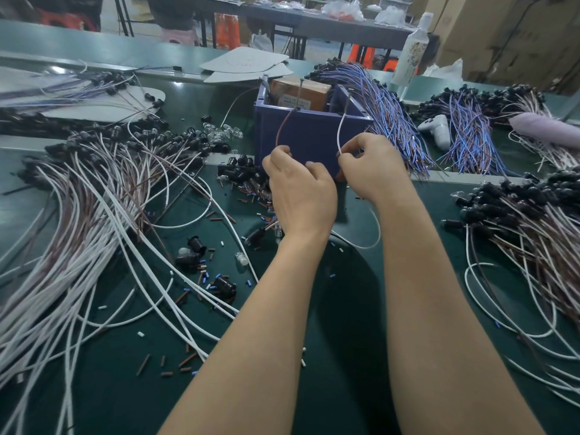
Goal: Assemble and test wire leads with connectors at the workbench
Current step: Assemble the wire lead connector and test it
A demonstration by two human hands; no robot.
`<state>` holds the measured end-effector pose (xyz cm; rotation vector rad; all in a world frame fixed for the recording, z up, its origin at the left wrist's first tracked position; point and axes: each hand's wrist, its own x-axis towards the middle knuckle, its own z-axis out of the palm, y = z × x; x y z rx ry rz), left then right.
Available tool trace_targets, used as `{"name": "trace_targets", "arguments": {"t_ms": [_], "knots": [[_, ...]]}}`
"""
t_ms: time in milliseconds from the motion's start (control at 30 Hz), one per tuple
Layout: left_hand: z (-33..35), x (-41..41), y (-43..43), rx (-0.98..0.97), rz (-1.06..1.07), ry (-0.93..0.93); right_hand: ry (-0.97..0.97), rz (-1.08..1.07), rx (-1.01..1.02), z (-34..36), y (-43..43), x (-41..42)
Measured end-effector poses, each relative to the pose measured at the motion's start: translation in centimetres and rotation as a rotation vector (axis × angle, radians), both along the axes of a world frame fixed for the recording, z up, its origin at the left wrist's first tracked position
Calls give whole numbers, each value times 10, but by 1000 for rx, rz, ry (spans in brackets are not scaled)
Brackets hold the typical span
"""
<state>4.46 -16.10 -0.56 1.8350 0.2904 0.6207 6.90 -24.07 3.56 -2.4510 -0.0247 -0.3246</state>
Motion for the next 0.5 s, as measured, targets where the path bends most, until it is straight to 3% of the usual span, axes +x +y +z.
{"name": "trace_targets", "arguments": {"t_ms": [233, 500], "knots": [[1, 1, 1, -84, 19, 9, 18, -68, 13, 1, 0, 0], [-1, -1, -2, 96, -56, 1, -49, -15, 0, -1, 3, -1]]}}
